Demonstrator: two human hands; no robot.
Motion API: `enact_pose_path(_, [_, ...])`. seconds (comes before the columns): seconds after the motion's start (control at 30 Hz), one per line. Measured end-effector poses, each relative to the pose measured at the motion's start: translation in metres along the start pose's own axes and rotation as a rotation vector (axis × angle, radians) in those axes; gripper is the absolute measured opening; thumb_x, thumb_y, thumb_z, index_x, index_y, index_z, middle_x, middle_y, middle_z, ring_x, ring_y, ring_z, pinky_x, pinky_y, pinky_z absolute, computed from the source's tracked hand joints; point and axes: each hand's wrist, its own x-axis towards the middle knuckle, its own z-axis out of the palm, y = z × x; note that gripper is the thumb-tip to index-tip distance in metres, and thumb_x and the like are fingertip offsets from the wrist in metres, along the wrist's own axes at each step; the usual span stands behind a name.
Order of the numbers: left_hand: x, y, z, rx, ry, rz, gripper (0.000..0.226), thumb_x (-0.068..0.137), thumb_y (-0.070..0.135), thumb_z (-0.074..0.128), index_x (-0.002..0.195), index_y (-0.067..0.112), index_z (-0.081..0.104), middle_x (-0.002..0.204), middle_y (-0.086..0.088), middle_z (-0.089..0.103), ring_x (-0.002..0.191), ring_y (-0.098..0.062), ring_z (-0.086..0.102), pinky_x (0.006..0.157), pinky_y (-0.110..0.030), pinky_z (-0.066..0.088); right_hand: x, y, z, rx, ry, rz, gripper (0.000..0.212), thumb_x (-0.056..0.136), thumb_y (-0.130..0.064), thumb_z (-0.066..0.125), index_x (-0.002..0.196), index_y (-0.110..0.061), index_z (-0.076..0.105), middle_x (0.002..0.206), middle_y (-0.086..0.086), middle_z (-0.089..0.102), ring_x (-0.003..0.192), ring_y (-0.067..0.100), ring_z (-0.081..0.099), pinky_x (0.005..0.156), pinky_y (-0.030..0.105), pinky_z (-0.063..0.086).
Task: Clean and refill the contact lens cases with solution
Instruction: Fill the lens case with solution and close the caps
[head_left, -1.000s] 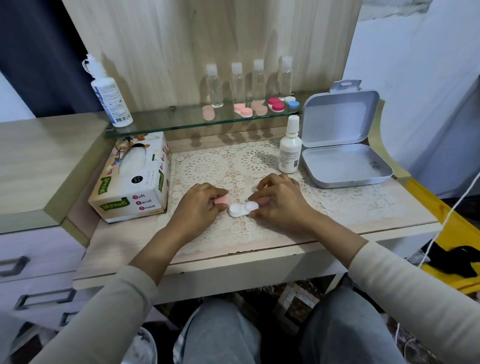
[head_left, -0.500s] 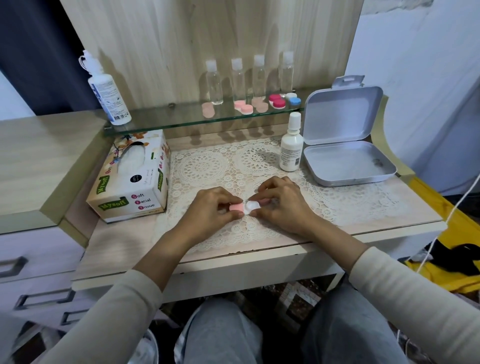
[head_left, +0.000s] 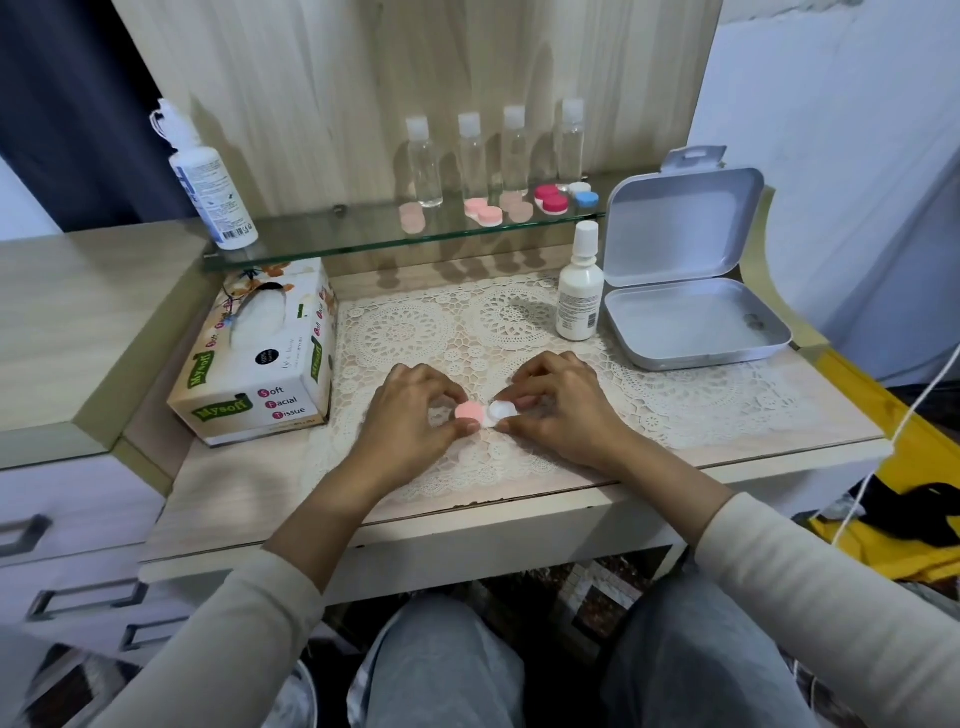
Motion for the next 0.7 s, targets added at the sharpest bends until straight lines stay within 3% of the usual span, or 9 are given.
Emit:
enact_pose_path(0.1, [-0.001,-0.006,-0.004,-0.035,-0.099,0.029,0.03,0.082,0.028,0.068,0.112,0.025,0.065,0.118,0.016,0.05,0.115,-0.01,0.034,0.101,-0.032,0.03,0.0,0.001,0.001,-0.012,0.001,0.004,0.03,0.068,-0.038,0.078,0.095,-0.027,0.074,0.096,-0.006,0.057,0.092,0.012,0.042,0.09,0.037,0.034])
enact_pose_path(0.27, [-0.004,0.002,0.002,-0.068,0.067,-0.065,0.029,0.065,0.04,0.079,0.085,0.022,0.068,0.088,0.008,0.062,0.088,-0.009,0.05,0.074,-0.024,0.039,0.0,0.001,0.001,-0.004,0.001,-0.009,0.035,0.064,-0.048,0.072,0.093,-0.029,0.074,0.094,-0.007,0.058,0.091,0.015,0.046,0.088,0.037,0.034])
enact_pose_path(0.63, [-0.004,0.0,0.009,-0.098,0.012,0.052,0.027,0.077,0.019,0.073,0.102,0.01,0.069,0.099,-0.001,0.061,0.09,-0.009,0.047,0.078,-0.02,0.034,0.0,0.001,-0.001,-0.015,-0.019,-0.009,0.032,0.068,-0.035,0.078,0.099,-0.028,0.073,0.098,-0.004,0.061,0.093,0.016,0.044,0.089,0.04,0.036])
enact_pose_path(0.7, [-0.007,-0.001,0.008,-0.129,0.048,0.037,0.028,0.074,0.02,0.075,0.1,0.011,0.07,0.093,0.002,0.061,0.084,-0.007,0.049,0.074,-0.011,0.035,0.001,-0.001,-0.005,-0.032,-0.054,0.0,0.035,0.07,-0.035,0.077,0.104,-0.028,0.071,0.103,-0.004,0.063,0.095,0.016,0.044,0.091,0.041,0.037])
